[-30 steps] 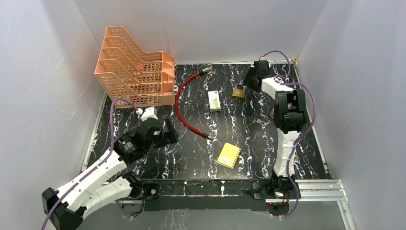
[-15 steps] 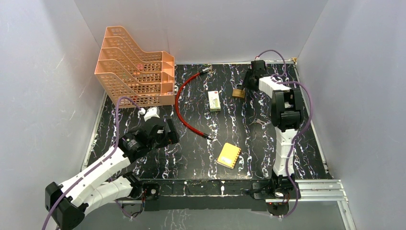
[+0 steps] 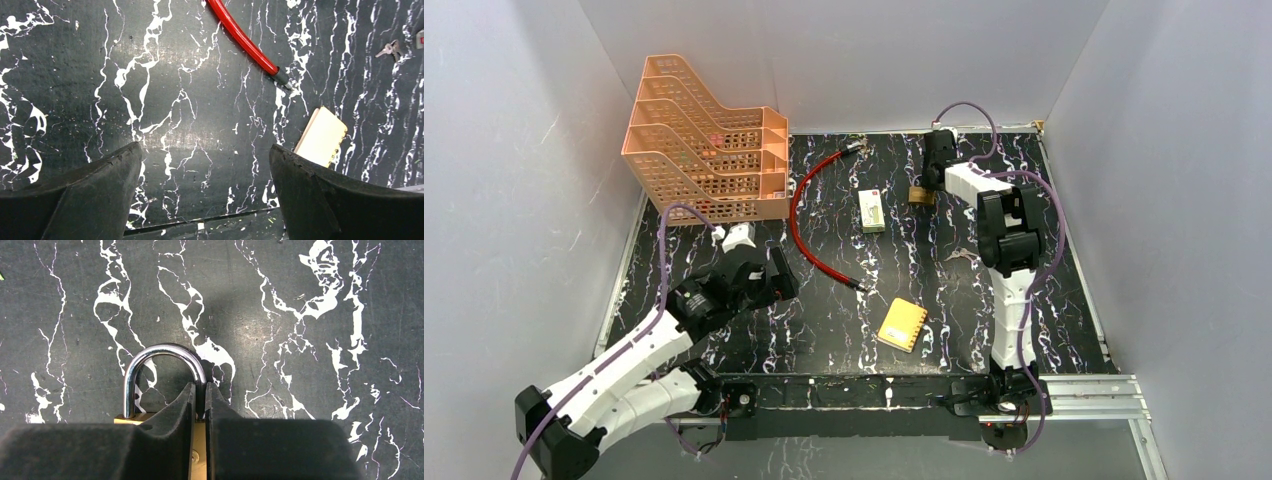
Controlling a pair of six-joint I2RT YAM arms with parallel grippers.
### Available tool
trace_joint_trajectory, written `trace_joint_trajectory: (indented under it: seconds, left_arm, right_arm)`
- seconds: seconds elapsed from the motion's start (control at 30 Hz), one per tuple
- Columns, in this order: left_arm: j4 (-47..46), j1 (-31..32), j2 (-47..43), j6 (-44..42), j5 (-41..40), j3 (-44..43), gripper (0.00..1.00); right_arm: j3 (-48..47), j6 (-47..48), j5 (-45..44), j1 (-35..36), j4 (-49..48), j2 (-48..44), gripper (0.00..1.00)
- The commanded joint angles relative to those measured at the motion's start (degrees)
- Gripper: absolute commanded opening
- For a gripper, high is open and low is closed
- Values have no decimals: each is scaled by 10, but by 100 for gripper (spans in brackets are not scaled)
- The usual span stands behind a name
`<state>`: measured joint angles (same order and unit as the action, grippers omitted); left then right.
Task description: Unlock with the key
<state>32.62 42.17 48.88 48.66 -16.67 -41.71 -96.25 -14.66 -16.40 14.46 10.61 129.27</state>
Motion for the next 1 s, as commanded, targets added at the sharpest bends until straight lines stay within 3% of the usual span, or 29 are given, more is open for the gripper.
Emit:
trace_joint_trajectory:
  seconds: [0.0,0.17,0.6,0.97]
  left_arm:
    - [8,-1,-24,10,4,4,94]
    - [9,-1,-39,18,10,7,94]
    - [6,-1,-63,45,34,37,93]
    - [-2,-1,-68,44,34,38,93]
  right_arm:
    - [46,-17,-3,5,48,-12,10]
    - [122,-45,17,4,27,-81,0]
    - [387,-139,58,38,-24,-313,0]
    - [495,-142,74,57,-83,-471,0]
